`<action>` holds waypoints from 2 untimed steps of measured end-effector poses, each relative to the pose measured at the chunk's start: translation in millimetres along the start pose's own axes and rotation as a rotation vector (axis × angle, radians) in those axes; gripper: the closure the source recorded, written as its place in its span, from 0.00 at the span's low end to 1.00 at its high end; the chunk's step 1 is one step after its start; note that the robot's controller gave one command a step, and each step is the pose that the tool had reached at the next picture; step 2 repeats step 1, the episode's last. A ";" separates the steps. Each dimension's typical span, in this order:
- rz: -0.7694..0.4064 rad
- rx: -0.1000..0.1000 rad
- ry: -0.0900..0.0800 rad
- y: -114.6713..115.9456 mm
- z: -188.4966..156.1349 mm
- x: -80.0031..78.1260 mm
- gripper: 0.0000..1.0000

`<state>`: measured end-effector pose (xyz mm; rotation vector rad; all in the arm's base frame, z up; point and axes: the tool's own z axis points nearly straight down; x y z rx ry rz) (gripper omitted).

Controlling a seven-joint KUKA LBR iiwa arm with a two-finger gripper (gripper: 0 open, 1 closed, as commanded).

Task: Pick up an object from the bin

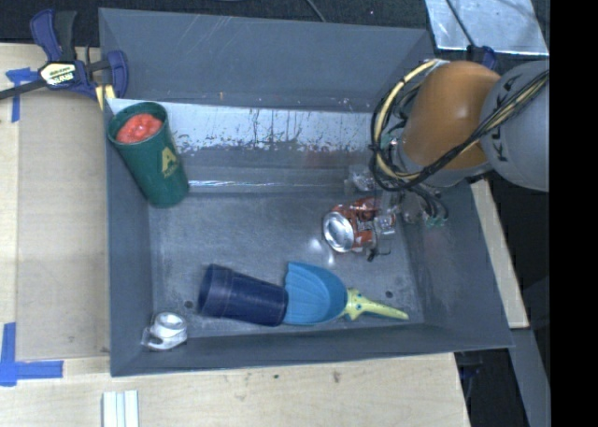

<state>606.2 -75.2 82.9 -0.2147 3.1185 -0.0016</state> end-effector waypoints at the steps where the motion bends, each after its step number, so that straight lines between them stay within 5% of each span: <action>1: 0.144 0.002 -0.011 1.7 -6.5 -3.7 1.00; 2: 0.144 0.002 -0.011 1.7 -6.5 -3.7 1.00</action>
Offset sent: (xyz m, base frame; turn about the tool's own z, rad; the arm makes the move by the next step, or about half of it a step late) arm 0.0000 0.0000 0.0000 0.0000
